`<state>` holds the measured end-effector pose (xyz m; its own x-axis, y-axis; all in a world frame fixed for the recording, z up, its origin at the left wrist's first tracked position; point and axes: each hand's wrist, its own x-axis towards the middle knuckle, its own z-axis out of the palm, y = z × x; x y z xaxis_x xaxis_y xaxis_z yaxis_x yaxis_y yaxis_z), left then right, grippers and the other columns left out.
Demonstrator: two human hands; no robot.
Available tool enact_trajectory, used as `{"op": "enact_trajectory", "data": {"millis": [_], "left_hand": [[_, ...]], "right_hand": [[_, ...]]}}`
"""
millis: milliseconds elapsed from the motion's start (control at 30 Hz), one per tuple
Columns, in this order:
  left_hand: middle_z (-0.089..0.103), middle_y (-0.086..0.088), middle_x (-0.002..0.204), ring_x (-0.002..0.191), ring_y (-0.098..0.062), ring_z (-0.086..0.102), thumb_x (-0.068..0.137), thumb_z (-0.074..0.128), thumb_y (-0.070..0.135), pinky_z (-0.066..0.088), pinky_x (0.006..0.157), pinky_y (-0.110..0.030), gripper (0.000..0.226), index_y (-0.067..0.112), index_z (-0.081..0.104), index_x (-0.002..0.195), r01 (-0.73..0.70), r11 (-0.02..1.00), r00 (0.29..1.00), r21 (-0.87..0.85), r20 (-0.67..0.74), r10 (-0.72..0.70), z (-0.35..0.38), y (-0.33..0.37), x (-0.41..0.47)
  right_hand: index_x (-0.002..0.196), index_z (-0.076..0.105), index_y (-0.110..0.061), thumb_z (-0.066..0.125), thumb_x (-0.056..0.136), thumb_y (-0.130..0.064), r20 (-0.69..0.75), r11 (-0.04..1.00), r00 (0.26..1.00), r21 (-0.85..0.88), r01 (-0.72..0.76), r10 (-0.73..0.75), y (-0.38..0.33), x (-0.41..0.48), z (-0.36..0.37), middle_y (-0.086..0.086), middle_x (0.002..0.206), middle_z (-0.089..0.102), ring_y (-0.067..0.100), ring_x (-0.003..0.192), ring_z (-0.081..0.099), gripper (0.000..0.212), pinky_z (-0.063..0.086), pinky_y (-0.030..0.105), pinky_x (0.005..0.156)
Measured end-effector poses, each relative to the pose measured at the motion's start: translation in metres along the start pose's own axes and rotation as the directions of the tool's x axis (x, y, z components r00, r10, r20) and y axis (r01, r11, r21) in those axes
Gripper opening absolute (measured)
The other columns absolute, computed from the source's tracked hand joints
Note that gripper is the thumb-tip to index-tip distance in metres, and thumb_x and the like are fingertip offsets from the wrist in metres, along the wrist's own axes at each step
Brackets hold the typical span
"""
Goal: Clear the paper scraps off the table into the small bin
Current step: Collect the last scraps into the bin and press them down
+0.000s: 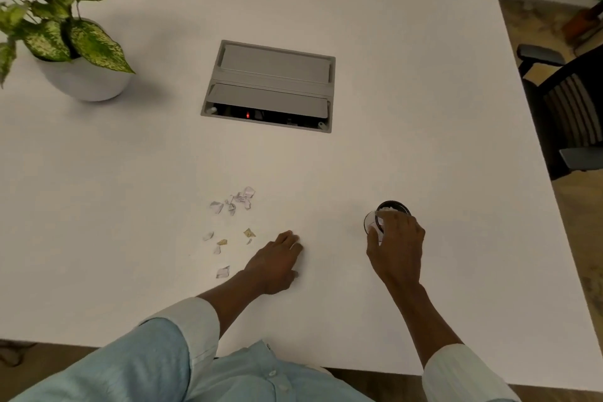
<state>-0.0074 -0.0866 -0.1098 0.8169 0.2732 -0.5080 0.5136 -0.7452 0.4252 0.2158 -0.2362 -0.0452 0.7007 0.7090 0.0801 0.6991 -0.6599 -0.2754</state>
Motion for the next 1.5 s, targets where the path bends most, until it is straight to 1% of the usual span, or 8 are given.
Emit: {"op": "enact_trajectory", "data": {"millis": [200, 500, 667, 933, 1100, 1333, 1433, 1500], "left_hand": [[0.057, -0.005, 0.136, 0.131, -0.030, 0.051, 0.090, 0.066, 0.023, 0.051, 0.096, -0.039, 0.042, 0.010, 0.061, 0.130, 0.165, 0.984, 0.933, -0.065, -0.312, -0.178, 0.006, -0.042, -0.048], [0.034, -0.013, 0.160, 0.146, -0.033, 0.034, 0.088, 0.074, 0.031, 0.050, 0.104, -0.041, 0.072, 0.006, 0.042, 0.147, 0.495, 0.850, 0.783, -0.182, -0.330, -0.527, -0.004, -0.107, -0.082], [0.031, -0.009, 0.158, 0.145, -0.029, 0.032, 0.089, 0.076, 0.031, 0.053, 0.102, -0.039, 0.076, 0.011, 0.035, 0.150, 0.465, 0.836, 0.767, -0.292, -0.339, -0.545, -0.028, -0.123, -0.063], [0.020, -0.013, 0.164, 0.149, -0.031, 0.031, 0.094, 0.073, 0.029, 0.051, 0.110, -0.040, 0.085, 0.010, 0.022, 0.158, 0.426, 0.849, 0.806, -0.314, -0.295, -0.513, -0.047, -0.130, -0.018], [0.029, -0.007, 0.153, 0.135, -0.027, 0.044, 0.093, 0.072, 0.020, 0.058, 0.094, -0.038, 0.071, 0.016, 0.032, 0.151, 0.393, 0.844, 0.791, -0.365, -0.333, -0.513, -0.049, -0.139, -0.005], [0.042, 0.005, 0.121, 0.103, -0.020, 0.051, 0.102, 0.050, 0.021, 0.057, 0.082, -0.045, 0.017, 0.035, 0.042, 0.107, 0.332, 0.805, 0.782, -0.493, -0.334, -0.526, -0.042, -0.141, 0.000], [0.050, -0.010, 0.131, 0.113, -0.029, 0.050, 0.107, 0.041, 0.018, 0.048, 0.093, -0.044, 0.015, 0.024, 0.051, 0.116, 0.301, 0.836, 0.826, -0.458, -0.313, -0.468, -0.033, -0.143, 0.000], [0.054, -0.006, 0.124, 0.113, -0.030, 0.049, 0.107, 0.038, 0.015, 0.046, 0.087, -0.038, 0.019, 0.020, 0.056, 0.109, 0.287, 0.853, 0.835, -0.435, -0.322, -0.446, -0.028, -0.140, -0.002]], "right_hand": [[0.121, 0.062, -0.018, 0.069, 0.088, -0.019, 0.102, 0.978, 0.986, 0.175, 0.109, -0.129, -0.073, -0.007, 0.018, -0.001, 0.122, 0.061, 0.021, 0.119, 0.053, 0.034, 0.056, 0.038, 0.081], [0.138, 0.047, -0.026, 0.066, 0.092, -0.037, 0.492, 0.973, 0.843, 0.178, 0.146, -0.216, -0.149, 0.014, 0.073, 0.000, 0.131, 0.051, 0.021, 0.126, 0.051, 0.050, 0.050, 0.041, 0.094], [0.144, 0.041, -0.027, 0.069, 0.092, -0.036, 0.590, 0.969, 0.771, 0.191, 0.156, -0.241, -0.179, 0.034, 0.105, 0.003, 0.137, 0.045, 0.025, 0.130, 0.047, 0.060, 0.048, 0.043, 0.103], [0.152, 0.033, -0.031, 0.070, 0.092, -0.030, 0.612, 0.912, 0.690, 0.147, 0.382, -0.387, -0.208, 0.069, 0.140, 0.003, 0.151, 0.033, 0.023, 0.139, 0.037, 0.071, 0.053, 0.040, 0.096], [0.153, 0.034, -0.033, 0.071, 0.092, -0.022, 0.635, 0.852, 0.618, 0.130, 0.507, -0.464, -0.228, 0.084, 0.150, 0.004, 0.149, 0.036, 0.024, 0.136, 0.038, 0.072, 0.055, 0.040, 0.090], [0.132, 0.054, -0.018, 0.061, 0.097, -0.016, 0.628, 0.791, 0.580, 0.094, 0.605, -0.519, -0.236, 0.079, 0.152, 0.006, 0.137, 0.042, 0.025, 0.124, 0.044, 0.036, 0.058, 0.041, 0.077], [0.116, 0.060, -0.013, 0.054, 0.098, -0.007, 0.597, 0.798, 0.609, 0.090, 0.596, -0.522, -0.229, 0.071, 0.153, 0.006, 0.121, 0.050, 0.025, 0.112, 0.048, 0.020, 0.056, 0.040, 0.074], [0.110, 0.061, -0.012, 0.051, 0.097, -0.004, 0.580, 0.803, 0.621, 0.102, 0.587, -0.527, -0.221, 0.064, 0.154, 0.005, 0.114, 0.053, 0.025, 0.108, 0.050, 0.018, 0.053, 0.038, 0.073]]}}
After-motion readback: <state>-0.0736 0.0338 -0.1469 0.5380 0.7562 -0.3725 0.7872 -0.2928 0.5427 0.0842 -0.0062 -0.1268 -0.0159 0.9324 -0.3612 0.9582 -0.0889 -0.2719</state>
